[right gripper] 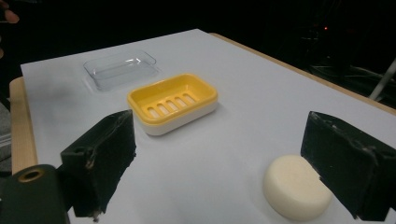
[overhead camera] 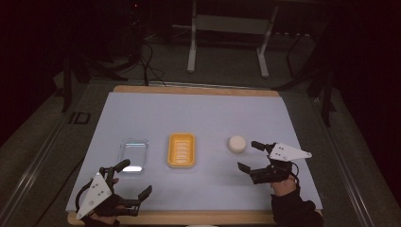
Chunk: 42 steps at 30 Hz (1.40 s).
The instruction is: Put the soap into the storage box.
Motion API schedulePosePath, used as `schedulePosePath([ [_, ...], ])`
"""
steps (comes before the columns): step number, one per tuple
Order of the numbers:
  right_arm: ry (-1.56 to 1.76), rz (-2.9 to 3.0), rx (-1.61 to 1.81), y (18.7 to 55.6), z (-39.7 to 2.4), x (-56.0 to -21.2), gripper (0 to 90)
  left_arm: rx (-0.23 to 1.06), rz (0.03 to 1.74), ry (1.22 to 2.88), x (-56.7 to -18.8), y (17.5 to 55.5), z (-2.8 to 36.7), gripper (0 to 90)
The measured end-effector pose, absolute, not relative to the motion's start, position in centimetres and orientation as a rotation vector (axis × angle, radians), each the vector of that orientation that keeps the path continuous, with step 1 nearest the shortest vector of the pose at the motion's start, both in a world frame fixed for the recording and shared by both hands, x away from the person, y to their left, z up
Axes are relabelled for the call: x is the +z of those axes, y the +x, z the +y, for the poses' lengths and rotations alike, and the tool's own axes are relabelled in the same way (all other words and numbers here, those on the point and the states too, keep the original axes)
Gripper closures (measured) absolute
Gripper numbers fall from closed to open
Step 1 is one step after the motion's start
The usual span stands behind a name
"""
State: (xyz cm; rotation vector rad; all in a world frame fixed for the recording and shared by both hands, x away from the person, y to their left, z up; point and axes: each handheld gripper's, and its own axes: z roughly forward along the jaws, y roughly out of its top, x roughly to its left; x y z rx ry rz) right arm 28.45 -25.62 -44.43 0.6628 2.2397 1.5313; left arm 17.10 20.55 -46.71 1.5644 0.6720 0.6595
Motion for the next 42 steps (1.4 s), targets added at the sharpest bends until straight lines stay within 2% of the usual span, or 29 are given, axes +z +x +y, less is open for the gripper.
schedulePosePath([
  [7,0.663,2.236,1.541,28.7,-25.8,-44.3,9.9,0.658,0.668,1.568,-46.7,17.1,20.5,0.1],
  [9,0.684,2.273,1.526,28.8,-25.7,-44.1,12.5,0.656,0.666,1.565,-46.7,17.1,20.5,0.1],
  [15,0.603,2.455,1.463,29.7,-25.3,-43.9,10.1,0.663,0.666,1.567,-46.7,17.1,20.6,0.1],
  [29,0.439,2.798,1.191,31.5,-24.4,-44.5,9.7,0.666,0.672,1.583,-46.9,17.3,20.6,0.1],
  [42,0.392,2.959,0.783,32.7,-24.2,-44.3,9.7,0.662,0.676,1.594,-46.9,17.3,20.6,0.1],
])
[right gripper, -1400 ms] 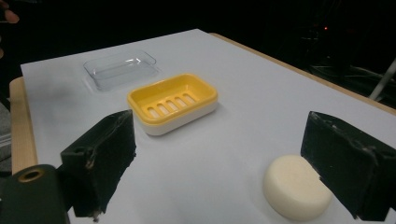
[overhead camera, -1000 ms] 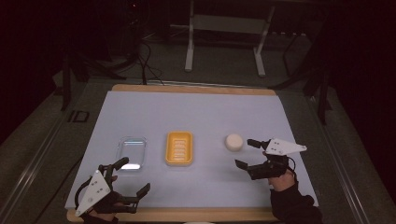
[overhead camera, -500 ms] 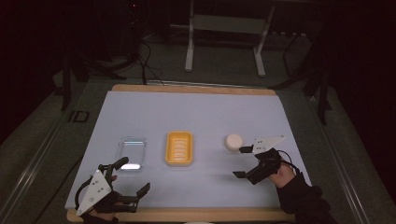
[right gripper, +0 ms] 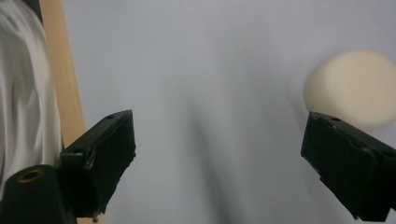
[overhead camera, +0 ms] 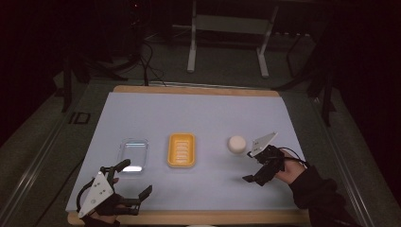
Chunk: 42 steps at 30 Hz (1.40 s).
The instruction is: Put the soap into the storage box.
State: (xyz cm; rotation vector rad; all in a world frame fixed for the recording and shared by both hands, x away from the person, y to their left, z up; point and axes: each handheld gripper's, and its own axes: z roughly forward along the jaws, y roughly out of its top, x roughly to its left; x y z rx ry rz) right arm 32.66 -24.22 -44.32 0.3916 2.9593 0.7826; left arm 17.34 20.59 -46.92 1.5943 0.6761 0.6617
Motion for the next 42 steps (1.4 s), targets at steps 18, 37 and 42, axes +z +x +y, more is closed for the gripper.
schedulePosePath([
  [18,0.393,3.128,0.389,34.0,-23.9,-44.6,9.7,0.657,0.677,1.599,-47.0,17.4,20.6,0.1],
  [37,0.427,3.204,0.102,35.7,-24.6,-45.3,9.7,0.647,0.678,1.605,-47.1,17.5,20.4,0.1],
  [42,0.421,3.213,0.011,36.2,-24.7,-45.6,9.7,0.647,0.679,1.606,-47.1,17.5,20.4,0.1],
])
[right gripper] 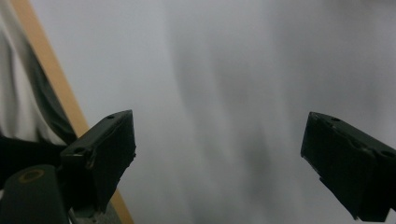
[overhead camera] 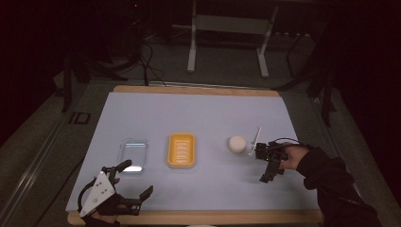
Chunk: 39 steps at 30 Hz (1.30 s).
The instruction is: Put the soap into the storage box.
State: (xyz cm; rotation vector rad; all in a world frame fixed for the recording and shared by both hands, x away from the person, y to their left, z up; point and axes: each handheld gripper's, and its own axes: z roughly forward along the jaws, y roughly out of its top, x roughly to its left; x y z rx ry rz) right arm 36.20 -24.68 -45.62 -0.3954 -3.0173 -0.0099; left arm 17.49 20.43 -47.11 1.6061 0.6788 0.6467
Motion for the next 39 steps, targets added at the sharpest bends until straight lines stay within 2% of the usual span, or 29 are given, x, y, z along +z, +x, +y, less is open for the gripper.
schedulePosePath([
  [7,-0.406,-3.039,0.052,37.5,-25.0,-45.7,9.8,0.648,0.677,1.615,-47.1,17.5,20.4,0.1],
  [26,-0.390,-3.114,-0.149,40.9,-24.8,-45.5,9.8,0.643,0.676,1.613,-47.2,17.4,20.5,0.1],
  [39,-0.379,-3.106,-0.164,42.6,-24.0,-46.4,12.3,0.641,0.675,1.612,-47.2,17.4,20.5,0.1],
])
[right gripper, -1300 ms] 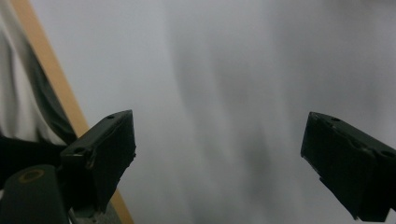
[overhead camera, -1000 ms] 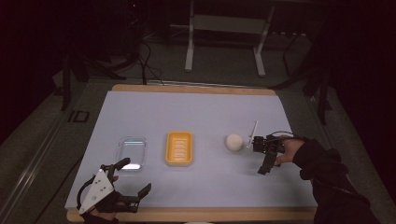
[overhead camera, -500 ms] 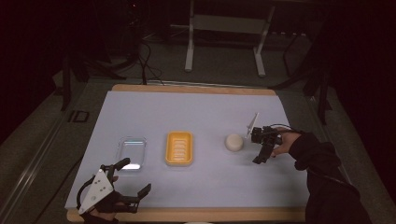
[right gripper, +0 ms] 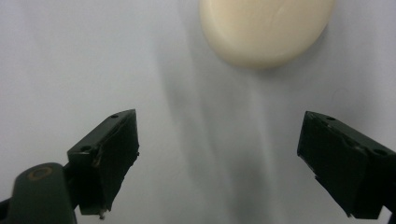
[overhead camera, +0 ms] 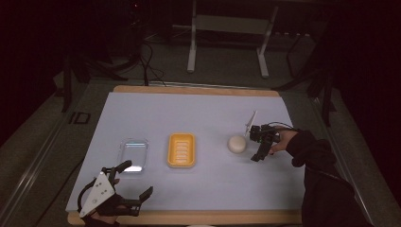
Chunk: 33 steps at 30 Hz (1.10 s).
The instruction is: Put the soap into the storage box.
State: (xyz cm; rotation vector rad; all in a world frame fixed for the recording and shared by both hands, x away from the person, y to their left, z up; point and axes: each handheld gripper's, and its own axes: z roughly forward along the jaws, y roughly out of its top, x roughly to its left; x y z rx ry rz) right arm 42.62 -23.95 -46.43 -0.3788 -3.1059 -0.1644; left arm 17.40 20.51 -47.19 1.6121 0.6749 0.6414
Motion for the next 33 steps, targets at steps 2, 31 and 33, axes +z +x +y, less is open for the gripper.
schedulePosePath([
  [2,-0.381,-3.111,-0.172,42.9,-23.8,-46.5,12.3,0.642,0.675,1.613,-47.2,17.4,20.5,0.1],
  [31,-0.277,-3.148,-0.346,45.3,-20.5,-48.8,15.4,0.636,0.669,1.622,-47.3,17.3,20.3,0.1],
  [33,-0.280,-3.139,-0.353,45.4,-20.3,-49.1,15.8,0.637,0.668,1.622,-47.3,17.3,20.3,0.1],
])
